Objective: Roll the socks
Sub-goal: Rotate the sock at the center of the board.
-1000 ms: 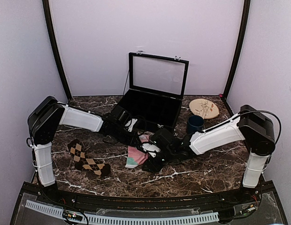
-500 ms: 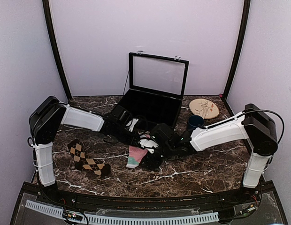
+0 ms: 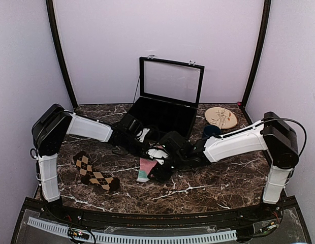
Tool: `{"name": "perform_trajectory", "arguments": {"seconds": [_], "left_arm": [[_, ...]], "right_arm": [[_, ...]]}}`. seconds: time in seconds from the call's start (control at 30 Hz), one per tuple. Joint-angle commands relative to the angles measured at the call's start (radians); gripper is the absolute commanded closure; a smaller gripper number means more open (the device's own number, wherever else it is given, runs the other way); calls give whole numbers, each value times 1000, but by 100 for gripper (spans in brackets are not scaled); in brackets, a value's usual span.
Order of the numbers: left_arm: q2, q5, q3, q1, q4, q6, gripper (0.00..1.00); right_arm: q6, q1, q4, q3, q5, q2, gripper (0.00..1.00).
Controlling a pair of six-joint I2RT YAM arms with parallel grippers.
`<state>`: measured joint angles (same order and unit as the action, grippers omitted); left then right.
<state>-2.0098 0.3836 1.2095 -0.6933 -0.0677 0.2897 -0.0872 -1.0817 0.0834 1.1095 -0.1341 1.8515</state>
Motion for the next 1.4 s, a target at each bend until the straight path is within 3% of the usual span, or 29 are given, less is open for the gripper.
{"name": "perform_trajectory", "arguments": {"seconds": [0.0,0.33,1.37], "left_arm": [[-58,-1,-30,8,-120,-17,81],[-58,22,-40,18,-117,-21,82],[-83,94,-17,20,-145,-72,83]], "right_arm": [[-1,-10,-15,-17,12,-40,33],[-20,-11,-31,-72,6,-61,29],[59,30,-109,3,-98,84,27]]}}
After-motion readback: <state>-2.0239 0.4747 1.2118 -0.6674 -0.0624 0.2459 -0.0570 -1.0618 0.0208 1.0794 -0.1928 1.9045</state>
